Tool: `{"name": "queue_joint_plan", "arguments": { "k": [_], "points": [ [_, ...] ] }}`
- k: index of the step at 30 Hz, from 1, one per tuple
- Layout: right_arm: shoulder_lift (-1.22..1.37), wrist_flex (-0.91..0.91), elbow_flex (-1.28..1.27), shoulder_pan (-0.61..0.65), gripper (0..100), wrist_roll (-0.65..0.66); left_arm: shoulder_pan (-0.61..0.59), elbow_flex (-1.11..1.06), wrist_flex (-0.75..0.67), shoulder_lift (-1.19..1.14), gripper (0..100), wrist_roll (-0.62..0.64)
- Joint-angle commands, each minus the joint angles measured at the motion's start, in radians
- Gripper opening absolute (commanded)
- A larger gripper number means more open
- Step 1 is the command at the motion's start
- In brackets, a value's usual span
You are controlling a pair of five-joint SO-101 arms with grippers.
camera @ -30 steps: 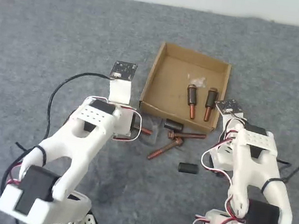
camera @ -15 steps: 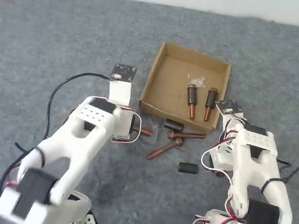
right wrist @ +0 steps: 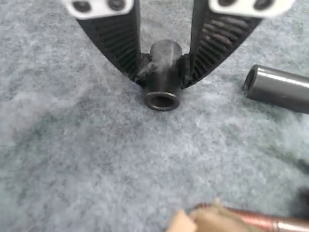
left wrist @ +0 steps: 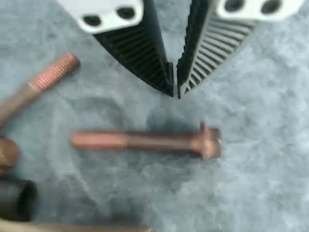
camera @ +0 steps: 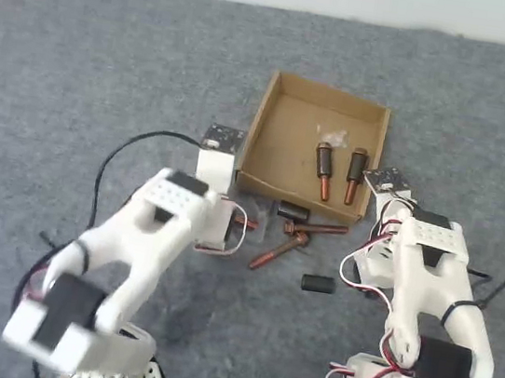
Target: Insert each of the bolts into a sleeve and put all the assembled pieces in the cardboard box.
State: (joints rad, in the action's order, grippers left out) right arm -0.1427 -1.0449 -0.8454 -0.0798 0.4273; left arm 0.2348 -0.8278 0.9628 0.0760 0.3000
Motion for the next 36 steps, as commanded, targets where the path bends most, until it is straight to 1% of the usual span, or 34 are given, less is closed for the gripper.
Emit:
{"name": "queue_joint_plan", "arguments": {
  "k": [1,4,7,14,17,19,22,24,26,28,31,36],
  "points": [
    [-0.031,0.013,0.02,0.002,0.7,0.012,-0.092,0.179,0.005,-0.157,1,0.009],
    [-0.031,0.013,0.02,0.002,0.7,0.012,-0.13,0.255,0.015,-0.215,1,0.009],
    [-0.031,0.013,0.02,0.002,0.7,0.012,-0.137,0.295,0.009,-0.226,1,0.009],
    [-0.031,0.013,0.02,0.002,0.7,0.012,-0.129,0.309,-0.129,-0.229,1,0.011],
    [-0.031,0.013,0.02,0.002,0.7,0.015,-0.127,0.309,-0.123,-0.219,1,0.011],
    [-0.031,0.012,0.02,0.002,0.7,0.034,-0.127,0.309,-0.084,-0.203,1,0.011],
    [-0.031,0.012,0.02,0.002,0.7,0.035,-0.127,0.303,-0.046,-0.133,1,0.074],
    [-0.031,0.012,0.02,0.002,0.7,0.037,-0.107,0.283,-0.035,-0.086,1,0.072],
    [-0.031,0.012,0.02,0.002,0.7,0.037,-0.075,0.254,-0.035,-0.051,3,0.078],
    [-0.031,0.012,0.02,0.002,0.7,0.038,-0.046,0.223,-0.041,-0.025,8,0.091],
    [-0.031,0.012,0.02,0.002,0.7,0.038,-0.038,0.205,-0.048,-0.018,14,0.155],
    [-0.031,0.012,0.02,0.004,0.7,0.038,-0.041,0.203,-0.048,-0.035,15,0.16]
  ]
}}
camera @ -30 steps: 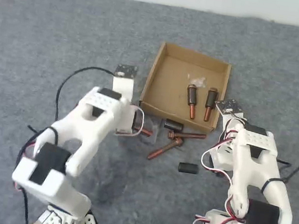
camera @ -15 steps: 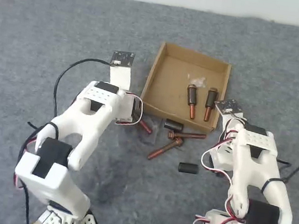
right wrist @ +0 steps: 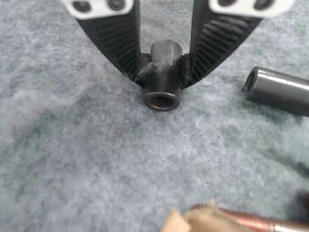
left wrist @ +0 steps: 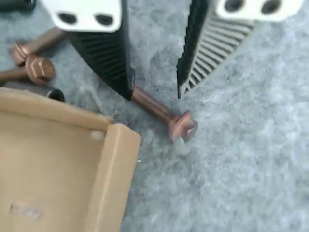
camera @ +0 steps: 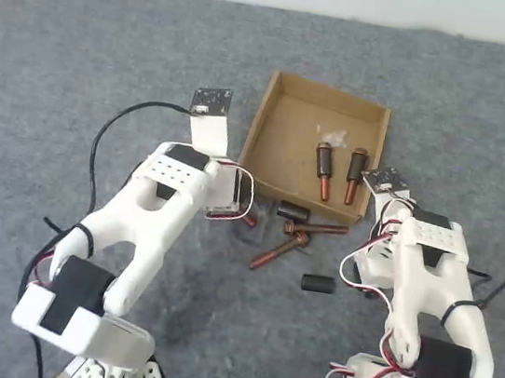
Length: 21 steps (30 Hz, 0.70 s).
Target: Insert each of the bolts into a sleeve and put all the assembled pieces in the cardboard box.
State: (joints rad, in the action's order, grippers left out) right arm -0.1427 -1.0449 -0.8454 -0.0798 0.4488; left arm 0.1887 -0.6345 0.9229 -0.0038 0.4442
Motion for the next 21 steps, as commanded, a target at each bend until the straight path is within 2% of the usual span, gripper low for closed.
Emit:
{"name": "queue_joint_plan", "arguments": {
  "k": [1,4,9,16,21],
  "points": [
    [-0.031,0.012,0.02,0.004,0.7,0.018,0.005,0.013,-0.011,0.026,15,0.015],
    [-0.031,0.012,0.02,0.008,0.7,0.018,0.005,0.038,-0.043,-0.044,16,0.038],
    [-0.031,0.012,0.017,0.024,0.7,0.018,0.005,0.134,0.026,-0.13,16,0.044],
    [-0.031,0.012,0.017,0.024,0.7,0.018,0.003,0.142,0.038,-0.146,15,0.044],
    [-0.031,0.012,0.017,0.022,0.7,0.018,0.009,0.143,0.112,-0.15,15,0.037]
  ]
}}
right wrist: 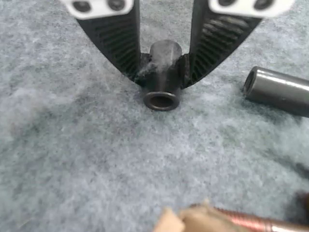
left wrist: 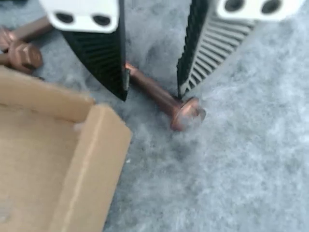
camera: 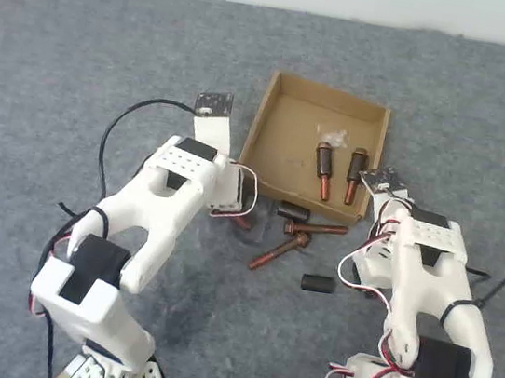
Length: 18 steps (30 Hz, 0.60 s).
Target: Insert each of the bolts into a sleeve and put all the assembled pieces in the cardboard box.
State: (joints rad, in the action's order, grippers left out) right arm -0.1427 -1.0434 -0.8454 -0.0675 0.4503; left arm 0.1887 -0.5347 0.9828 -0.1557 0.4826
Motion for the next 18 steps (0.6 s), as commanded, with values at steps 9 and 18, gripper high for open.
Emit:
{"name": "queue_joint_plan", "arguments": {
  "k": [9,18],
  "points": [
    [-0.031,0.004,0.017,0.01,0.7,0.018,0.005,0.039,0.061,0.008,2,-0.138],
    [-0.031,0.004,0.017,0.013,0.7,0.018,-0.077,0.042,0.06,0.009,1,-0.31]
  ]
}}
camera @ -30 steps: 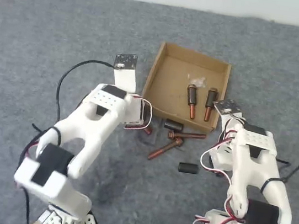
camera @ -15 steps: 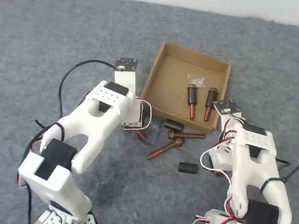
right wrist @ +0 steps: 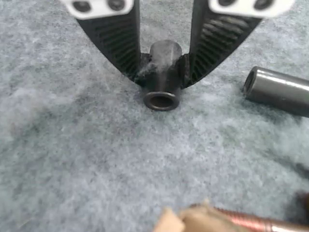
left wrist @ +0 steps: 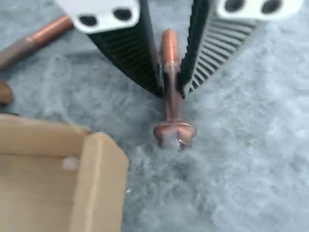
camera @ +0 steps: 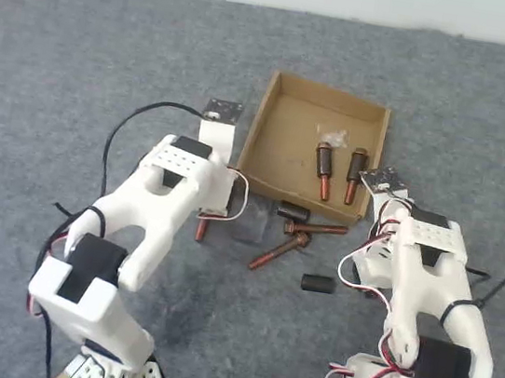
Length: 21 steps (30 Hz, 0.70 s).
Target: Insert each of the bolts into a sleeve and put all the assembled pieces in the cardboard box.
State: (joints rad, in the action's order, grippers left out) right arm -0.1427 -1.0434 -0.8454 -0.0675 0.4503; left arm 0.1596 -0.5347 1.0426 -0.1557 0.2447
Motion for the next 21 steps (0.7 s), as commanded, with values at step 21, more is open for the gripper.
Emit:
{"name": "queue_joint_plan", "arguments": {
  "k": [21],
  "points": [
    [-0.03,0.004,0.017,0.015,0.7,0.018,-0.075,-0.073,-0.094,0.161,12,-0.095]
  ]
}}
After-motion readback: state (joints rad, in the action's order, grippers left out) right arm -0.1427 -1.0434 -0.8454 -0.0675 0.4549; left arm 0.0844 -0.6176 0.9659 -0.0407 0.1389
